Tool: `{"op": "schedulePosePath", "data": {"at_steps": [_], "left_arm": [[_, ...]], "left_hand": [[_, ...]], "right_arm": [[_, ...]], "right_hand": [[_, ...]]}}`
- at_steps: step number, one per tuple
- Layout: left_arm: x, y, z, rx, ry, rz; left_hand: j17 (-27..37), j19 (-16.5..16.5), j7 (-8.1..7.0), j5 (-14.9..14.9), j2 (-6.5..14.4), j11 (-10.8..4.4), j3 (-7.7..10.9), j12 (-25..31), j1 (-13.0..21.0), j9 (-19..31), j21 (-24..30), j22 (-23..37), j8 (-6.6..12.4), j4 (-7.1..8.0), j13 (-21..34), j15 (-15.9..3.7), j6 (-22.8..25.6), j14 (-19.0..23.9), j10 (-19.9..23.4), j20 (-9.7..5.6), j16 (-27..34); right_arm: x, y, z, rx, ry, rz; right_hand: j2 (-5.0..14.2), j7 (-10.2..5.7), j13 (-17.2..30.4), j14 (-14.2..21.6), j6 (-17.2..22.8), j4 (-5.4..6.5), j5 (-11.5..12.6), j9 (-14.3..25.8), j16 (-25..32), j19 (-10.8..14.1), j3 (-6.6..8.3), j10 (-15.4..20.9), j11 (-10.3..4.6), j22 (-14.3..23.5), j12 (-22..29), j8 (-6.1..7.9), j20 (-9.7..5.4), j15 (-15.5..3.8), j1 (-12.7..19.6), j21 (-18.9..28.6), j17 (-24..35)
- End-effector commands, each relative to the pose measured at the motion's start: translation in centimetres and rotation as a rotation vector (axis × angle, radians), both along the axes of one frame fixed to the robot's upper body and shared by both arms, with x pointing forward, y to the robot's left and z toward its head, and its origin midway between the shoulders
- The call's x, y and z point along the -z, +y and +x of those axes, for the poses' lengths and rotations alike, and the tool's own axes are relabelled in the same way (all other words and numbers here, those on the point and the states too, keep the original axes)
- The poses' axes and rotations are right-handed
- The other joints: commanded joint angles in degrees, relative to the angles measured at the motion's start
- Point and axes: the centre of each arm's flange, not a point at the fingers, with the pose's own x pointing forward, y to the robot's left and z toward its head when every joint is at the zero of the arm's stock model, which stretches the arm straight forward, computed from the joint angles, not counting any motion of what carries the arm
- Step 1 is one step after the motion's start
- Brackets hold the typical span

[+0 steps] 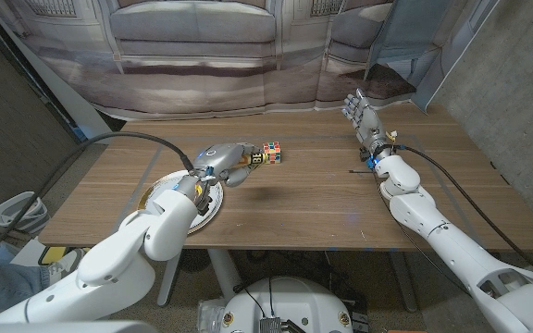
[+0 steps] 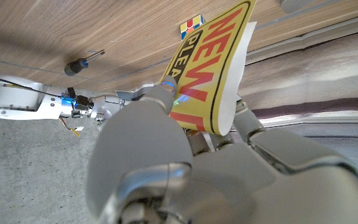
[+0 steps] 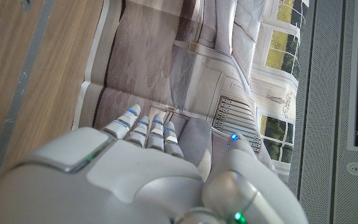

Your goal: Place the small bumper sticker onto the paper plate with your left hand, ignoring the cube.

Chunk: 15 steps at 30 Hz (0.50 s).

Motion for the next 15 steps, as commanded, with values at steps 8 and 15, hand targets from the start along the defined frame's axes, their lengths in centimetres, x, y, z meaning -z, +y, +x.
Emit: {"op": "schedulePosePath", "data": {"at_steps": [8,15], "left_arm": [[-0.1,0.4,-0.4,-0.026,-0.011,-0.039],[-0.3,0.2,-0.5,-0.042,-0.017,-0.052]], "left_hand": [[0.32,-0.07,-0.10,-0.09,-0.22,-0.29,0.39,-0.21,-0.01,0.24,0.20,0.12,-0.05,0.25,0.11,-3.68,0.46,0.64,0.54,0.32,-0.11],[0.35,-0.05,-0.10,-0.09,-0.23,-0.21,0.40,-0.19,-0.01,0.24,0.24,0.12,-0.03,0.25,0.11,-3.68,0.63,0.68,0.65,0.27,-0.13]], "right_arm": [[-0.1,-0.4,0.4,-0.002,-0.002,0.002],[0.0,-1.0,0.8,-0.004,0.005,0.005]], "right_hand": [[0.26,-0.18,0.22,0.53,0.17,-0.15,-0.12,0.09,0.06,0.48,-0.10,0.66,-0.01,0.19,0.07,-0.02,-0.31,0.32,0.13,-0.13,0.17],[0.30,-0.20,0.22,0.49,0.16,-0.17,-0.13,0.09,0.04,0.50,-0.13,0.64,0.00,0.19,0.06,-0.02,-0.33,0.33,0.13,-0.13,0.17]]}}
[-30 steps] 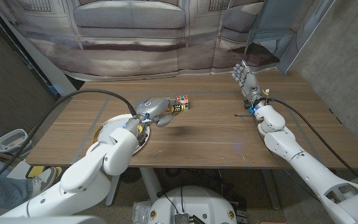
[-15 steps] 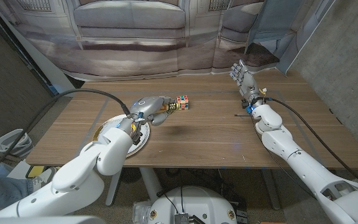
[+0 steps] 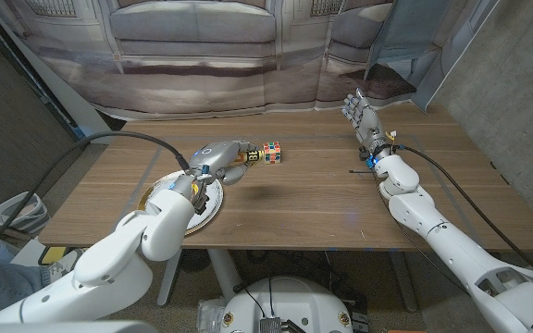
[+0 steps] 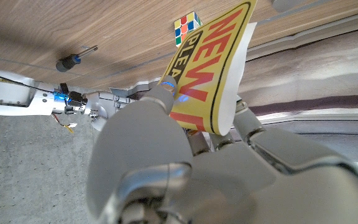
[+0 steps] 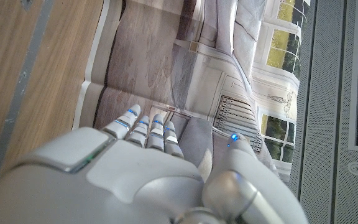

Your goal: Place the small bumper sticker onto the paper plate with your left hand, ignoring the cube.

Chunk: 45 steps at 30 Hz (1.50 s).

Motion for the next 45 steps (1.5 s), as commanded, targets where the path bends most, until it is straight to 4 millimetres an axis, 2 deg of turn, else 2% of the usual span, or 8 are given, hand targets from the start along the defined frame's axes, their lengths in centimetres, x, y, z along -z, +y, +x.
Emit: {"op": "schedulePosePath", "data": {"at_steps": [1,22,45], "left_arm": [[-0.2,-0.2,-0.2,-0.023,-0.010,-0.022],[-0.3,0.9,-0.5,-0.053,-0.021,-0.050],[0.6,2.9,-2.0,-0.098,-0.024,-0.093]], "left_hand": [[0.07,-0.05,-0.12,-0.09,-0.24,-0.03,0.40,0.02,-0.02,0.24,0.25,0.12,-0.04,0.26,0.11,-3.45,0.62,0.47,0.45,0.29,-0.14],[0.12,-0.16,-0.24,-0.09,-0.29,-0.02,0.43,-0.02,0.02,0.25,0.32,0.11,-0.10,0.20,0.11,-3.48,0.82,0.59,0.59,0.33,-0.21],[0.19,-0.20,-0.18,-0.08,-0.27,-0.01,0.51,-0.09,0.14,0.25,0.42,0.11,-0.15,0.14,0.11,-3.50,1.01,0.63,0.63,0.40,-0.30]], "right_arm": [[0.0,-0.9,0.6,-0.005,0.006,0.005],[-0.4,-1.1,1.1,-0.006,0.000,0.002],[0.0,-0.4,0.7,-0.008,0.007,-0.002]], "right_hand": [[0.30,-0.21,0.22,0.30,0.14,-0.18,-0.13,0.09,0.05,0.50,-0.13,0.62,-0.05,0.19,0.05,-0.03,-0.33,0.14,0.13,-0.13,0.17],[0.38,-0.20,0.22,0.30,0.13,-0.24,-0.17,0.09,0.04,0.51,-0.23,0.65,-0.07,0.19,0.03,-0.03,-0.33,0.14,0.12,-0.13,0.18],[0.46,-0.23,0.22,0.35,0.20,-0.33,-0.20,0.09,0.05,0.54,-0.33,0.66,-0.02,0.19,0.00,-0.01,-0.32,0.13,0.15,-0.13,0.18]]}}
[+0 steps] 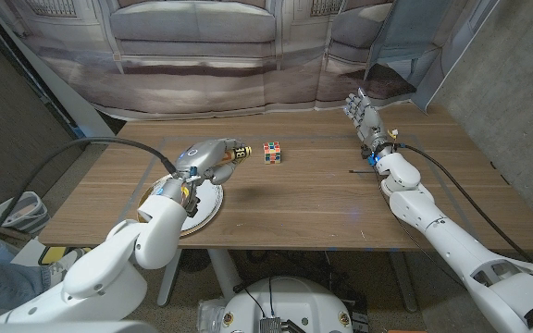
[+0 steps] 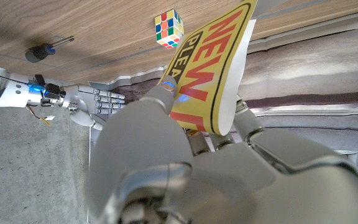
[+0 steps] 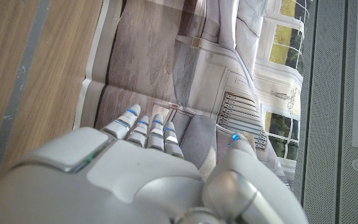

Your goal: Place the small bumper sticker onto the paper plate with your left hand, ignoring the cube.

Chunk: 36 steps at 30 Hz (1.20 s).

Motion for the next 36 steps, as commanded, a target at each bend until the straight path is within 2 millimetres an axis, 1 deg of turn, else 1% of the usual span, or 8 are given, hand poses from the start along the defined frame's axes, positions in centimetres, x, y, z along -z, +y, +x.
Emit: {"op": "schedulePosePath", "data": {"at_steps": [1,11,17,27,36], "left_arm": [[0.3,1.0,-0.7,-0.023,0.001,-0.021],[0.5,2.0,-0.8,-0.016,0.002,-0.049],[0.6,2.6,-0.8,-0.025,0.013,-0.059],[0.4,3.8,-1.0,-0.019,0.022,-0.092],[0.3,4.3,-1.8,-0.069,0.028,-0.081]], "left_hand": [[0.21,0.09,0.17,-0.08,-0.27,0.02,0.51,-0.08,0.14,0.25,0.42,0.11,-0.17,0.15,0.12,-3.60,0.57,0.54,0.47,0.12,-0.08],[0.24,0.13,-0.01,-0.10,-0.31,0.03,0.49,-0.05,0.10,0.25,0.50,0.12,-0.10,0.17,0.12,-3.67,0.91,0.66,0.62,0.01,-0.06],[0.25,0.15,-0.16,-0.11,-0.34,-0.22,0.46,0.02,0.03,0.25,0.53,0.12,-0.08,0.21,0.12,-3.84,1.05,0.87,0.87,0.00,0.00],[0.27,0.25,-0.23,-0.11,-0.36,-0.14,0.47,0.01,0.03,0.25,0.63,0.12,-0.09,0.21,0.12,-3.96,1.19,0.96,0.97,-0.07,-0.01],[0.28,0.29,-0.44,-0.12,-0.46,-0.19,0.45,0.03,0.04,0.25,0.70,0.13,-0.07,0.17,0.12,-4.06,1.37,1.00,1.13,-0.15,-0.03]], "right_arm": [[0.4,0.2,-0.4,0.002,0.009,-0.002],[0.5,0.0,-0.6,0.006,0.008,-0.004],[0.7,0.2,-0.4,0.002,0.016,-0.004],[0.6,0.3,-0.1,-0.001,0.014,-0.007],[0.4,0.4,0.1,-0.005,0.014,-0.006]], "right_hand": [[0.46,-0.23,0.22,0.38,0.17,-0.09,-0.20,0.09,0.06,0.54,-0.10,0.66,-0.04,0.19,0.00,-0.02,-0.34,0.17,0.15,-0.13,0.17],[0.48,-0.22,0.22,0.37,0.16,-0.13,-0.21,0.09,0.05,0.56,-0.14,0.68,-0.06,0.19,0.00,-0.02,-0.34,0.16,0.16,-0.13,0.18],[0.50,-0.19,0.22,0.41,0.15,-0.15,-0.22,0.09,0.06,0.57,-0.18,0.67,-0.02,0.19,-0.01,-0.03,-0.35,0.11,0.14,-0.13,0.18],[0.54,-0.20,0.23,0.36,0.19,-0.18,-0.23,0.09,0.04,0.56,-0.23,0.72,-0.03,0.19,0.00,-0.01,-0.34,0.15,0.14,-0.14,0.18],[0.58,-0.22,0.23,0.35,0.09,-0.21,-0.23,0.09,0.03,0.56,-0.27,0.69,-0.02,0.19,-0.02,-0.05,-0.33,0.17,0.15,-0.14,0.18]]}}
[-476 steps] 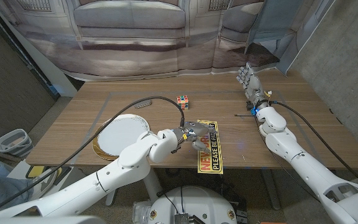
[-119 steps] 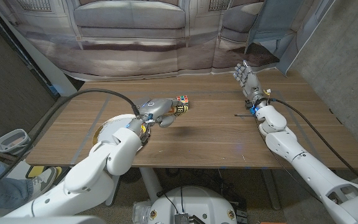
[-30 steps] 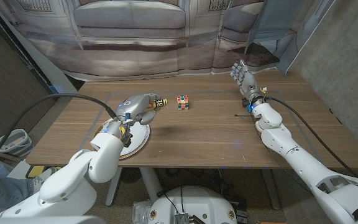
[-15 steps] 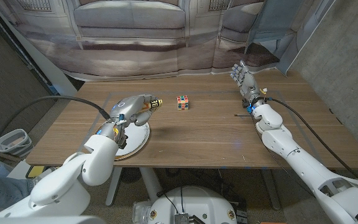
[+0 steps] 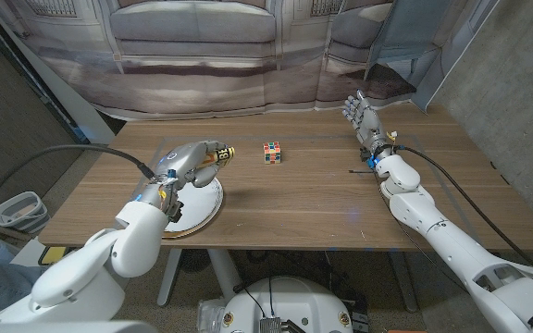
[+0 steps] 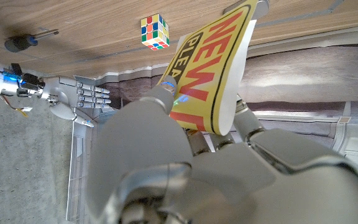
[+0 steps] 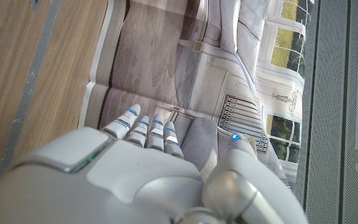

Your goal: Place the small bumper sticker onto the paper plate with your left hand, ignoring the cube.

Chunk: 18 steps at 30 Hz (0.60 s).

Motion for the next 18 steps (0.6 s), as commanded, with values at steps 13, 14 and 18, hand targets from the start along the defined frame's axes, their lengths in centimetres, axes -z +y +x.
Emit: {"op": "schedulePosePath", "data": {"at_steps": [13,14,18], "left_arm": [[-0.1,2.1,-1.9,-0.085,0.012,-0.021],[-0.1,2.2,-2.0,-0.087,0.011,-0.022],[0.1,2.6,-2.1,-0.097,0.012,-0.033]], "left_hand": [[0.31,0.29,-0.17,-0.13,-0.55,-0.03,0.42,-0.01,0.03,0.24,0.45,0.13,-0.08,0.15,0.12,-4.02,0.65,0.40,0.62,-0.14,-0.09],[0.31,0.30,-0.16,-0.14,-0.58,-0.06,0.41,-0.01,0.03,0.24,0.46,0.13,-0.07,0.14,0.12,-4.04,0.70,0.43,0.63,-0.13,-0.08],[0.32,0.26,-0.19,-0.15,-0.63,-0.20,0.39,-0.06,0.01,0.24,0.47,0.13,-0.08,0.14,0.13,-4.10,0.75,0.42,0.56,-0.15,-0.10]], "right_arm": [[-0.2,0.5,0.7,-0.017,0.002,-0.003],[-0.1,0.5,0.7,-0.017,0.001,-0.007],[-0.1,0.6,0.8,-0.019,0.005,-0.005]], "right_hand": [[0.63,-0.22,0.23,0.40,0.15,-0.01,-0.02,0.09,0.05,0.36,-0.09,0.70,-0.09,0.19,-0.03,-0.03,-0.52,0.10,0.14,-0.14,0.18],[0.63,-0.19,0.23,0.41,0.15,-0.01,-0.02,0.09,0.05,0.36,-0.09,0.70,-0.06,0.19,-0.03,-0.02,-0.53,0.13,0.14,-0.14,0.18],[0.65,-0.23,0.23,0.41,0.12,-0.03,-0.03,0.09,0.05,0.37,-0.11,0.76,-0.02,0.19,-0.01,-0.04,-0.52,0.16,0.15,-0.14,0.18]]}}
